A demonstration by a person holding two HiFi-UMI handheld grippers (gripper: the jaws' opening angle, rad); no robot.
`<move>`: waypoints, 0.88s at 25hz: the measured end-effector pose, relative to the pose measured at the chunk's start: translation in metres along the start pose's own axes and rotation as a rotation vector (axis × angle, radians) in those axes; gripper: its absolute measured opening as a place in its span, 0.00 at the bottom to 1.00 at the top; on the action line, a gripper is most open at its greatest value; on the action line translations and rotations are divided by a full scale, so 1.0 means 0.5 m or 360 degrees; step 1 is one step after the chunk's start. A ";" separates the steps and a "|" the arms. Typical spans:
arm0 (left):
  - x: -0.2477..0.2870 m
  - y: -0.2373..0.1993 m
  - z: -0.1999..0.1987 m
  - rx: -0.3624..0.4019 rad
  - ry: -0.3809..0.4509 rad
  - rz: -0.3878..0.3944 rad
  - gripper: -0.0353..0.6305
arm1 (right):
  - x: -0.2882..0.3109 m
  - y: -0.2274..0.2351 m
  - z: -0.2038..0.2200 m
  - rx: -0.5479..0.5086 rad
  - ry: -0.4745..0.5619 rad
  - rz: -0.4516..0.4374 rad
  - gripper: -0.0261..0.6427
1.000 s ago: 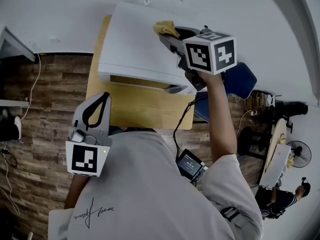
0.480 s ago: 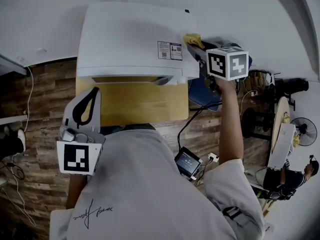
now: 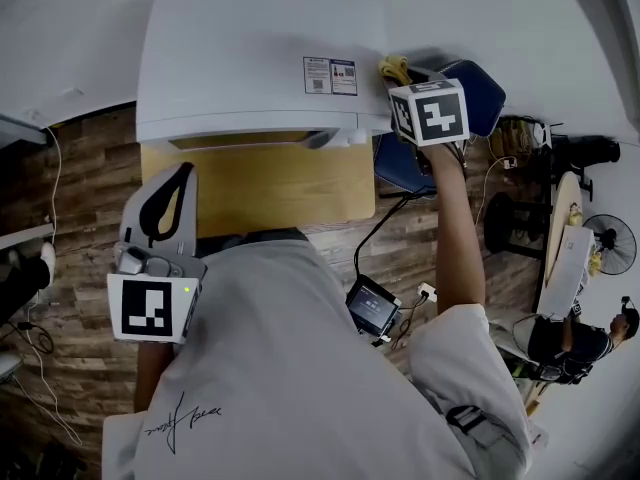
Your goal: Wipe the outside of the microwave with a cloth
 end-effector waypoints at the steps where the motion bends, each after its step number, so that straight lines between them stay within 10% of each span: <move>1: 0.000 0.000 -0.001 0.0001 0.0001 -0.0002 0.04 | 0.006 -0.006 0.003 0.0005 -0.0002 -0.0011 0.22; 22: -0.021 -0.001 0.022 -0.0034 0.0007 0.0040 0.04 | 0.023 -0.106 -0.028 -0.0077 0.0022 -0.0029 0.22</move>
Point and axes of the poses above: the fingertips, and each gripper's own axes: x forward along the fingers, y to its right, z out of its underside, the point moved 10 cm from there along -x, backward along the fingers, and after that the axes turned 13 degrees about -z, right-handed, at the moved point
